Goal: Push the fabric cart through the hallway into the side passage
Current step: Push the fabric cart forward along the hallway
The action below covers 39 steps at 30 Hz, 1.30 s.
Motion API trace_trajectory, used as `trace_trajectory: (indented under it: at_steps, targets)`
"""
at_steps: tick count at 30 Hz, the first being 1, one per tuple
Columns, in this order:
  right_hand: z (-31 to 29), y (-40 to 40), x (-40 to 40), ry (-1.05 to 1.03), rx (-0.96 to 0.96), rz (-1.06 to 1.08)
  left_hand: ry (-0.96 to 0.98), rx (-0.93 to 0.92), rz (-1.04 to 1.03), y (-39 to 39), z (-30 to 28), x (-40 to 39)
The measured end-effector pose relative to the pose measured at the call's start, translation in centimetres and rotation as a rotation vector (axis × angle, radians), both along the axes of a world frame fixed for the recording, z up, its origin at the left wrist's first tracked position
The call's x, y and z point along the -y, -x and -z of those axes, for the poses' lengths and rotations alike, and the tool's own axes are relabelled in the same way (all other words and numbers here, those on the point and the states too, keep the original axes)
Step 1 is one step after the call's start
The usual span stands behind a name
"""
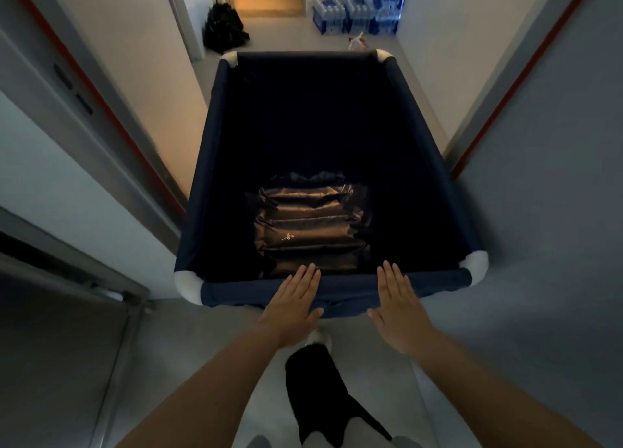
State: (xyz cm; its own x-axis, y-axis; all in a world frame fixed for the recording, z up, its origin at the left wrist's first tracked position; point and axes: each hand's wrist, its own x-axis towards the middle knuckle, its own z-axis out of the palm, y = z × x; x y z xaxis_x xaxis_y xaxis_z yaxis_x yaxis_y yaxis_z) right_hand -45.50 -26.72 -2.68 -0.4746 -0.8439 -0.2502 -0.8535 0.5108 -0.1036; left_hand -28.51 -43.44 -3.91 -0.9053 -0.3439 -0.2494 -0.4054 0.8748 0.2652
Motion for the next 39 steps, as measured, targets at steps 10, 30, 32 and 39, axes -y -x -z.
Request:
trace_trajectory:
  at_steps: [10,30,32,39]
  targets:
    - [-0.2,6.2,10.8,0.096,0.059,0.091,-0.025,0.062,0.024,8.1,-0.9,11.9]
    - [-1.3,24.6,31.9,-0.034,0.040,0.083,0.029,0.007,0.065,26.7,-0.3,34.0]
    - [-1.4,26.6,34.4,-0.038,0.030,0.099,0.019,0.004,0.077,29.1,-0.4,36.7]
    - [-2.2,34.2,42.4,0.034,0.064,0.143,-0.008,0.016,0.116,37.6,-0.9,45.7]
